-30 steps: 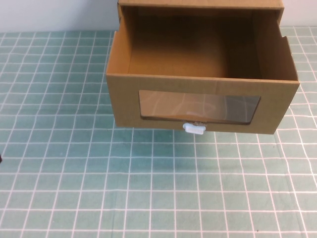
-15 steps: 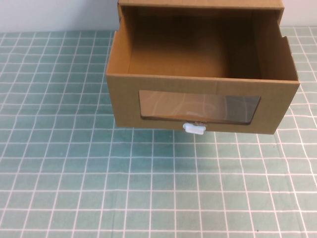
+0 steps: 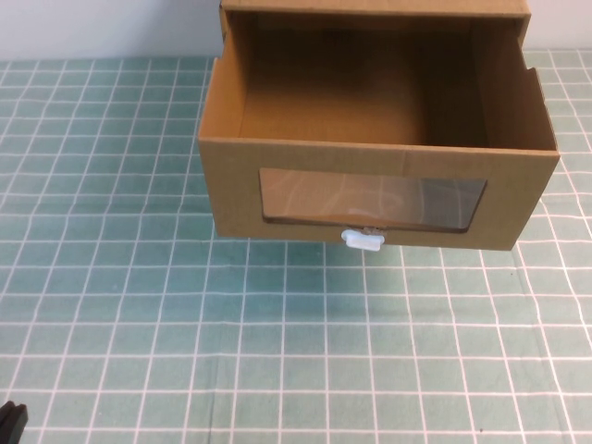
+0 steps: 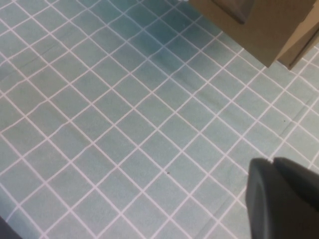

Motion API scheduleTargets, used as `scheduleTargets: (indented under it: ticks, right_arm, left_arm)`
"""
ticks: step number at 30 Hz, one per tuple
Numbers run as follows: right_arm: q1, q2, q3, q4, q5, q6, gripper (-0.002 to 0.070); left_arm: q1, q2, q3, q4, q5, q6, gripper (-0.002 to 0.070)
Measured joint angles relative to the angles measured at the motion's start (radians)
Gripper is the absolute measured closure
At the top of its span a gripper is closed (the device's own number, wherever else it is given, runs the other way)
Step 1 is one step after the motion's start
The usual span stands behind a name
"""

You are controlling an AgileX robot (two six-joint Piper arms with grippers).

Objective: Open the shoe box
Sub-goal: 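Pull the top drawer of the cardboard box fully open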

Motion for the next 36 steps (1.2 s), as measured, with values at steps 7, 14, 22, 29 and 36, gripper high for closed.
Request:
scheduleTargets:
  ticks: [7, 14, 22, 29, 36]
  right_arm:
    - [0.000, 0.000, 0.000, 0.002, 0.000, 0.000, 0.0689]
    - [0.000, 0.000, 0.000, 0.002, 0.000, 0.000, 0.0689]
    - [-0.022, -0.007, 0.000, 0.007, 0.000, 0.000, 0.0689]
    - [-0.399, -0.051, 0.000, -0.003, 0.000, -0.004, 0.0689]
    - [-0.948, -0.204, 0.000, 0.164, -0.267, -0.004, 0.0689]
  left_arm:
    - [0.000, 0.000, 0.000, 0.002, 0.001, -0.004, 0.0680]
    - [0.000, 0.000, 0.000, 0.002, 0.001, -0.008, 0.0680]
    - [0.000, 0.000, 0.000, 0.002, 0.002, -0.008, 0.0680]
    - [0.000, 0.000, 0.000, 0.002, 0.002, -0.008, 0.0680]
    - [0.000, 0.000, 0.000, 0.005, 0.002, -0.008, 0.0680]
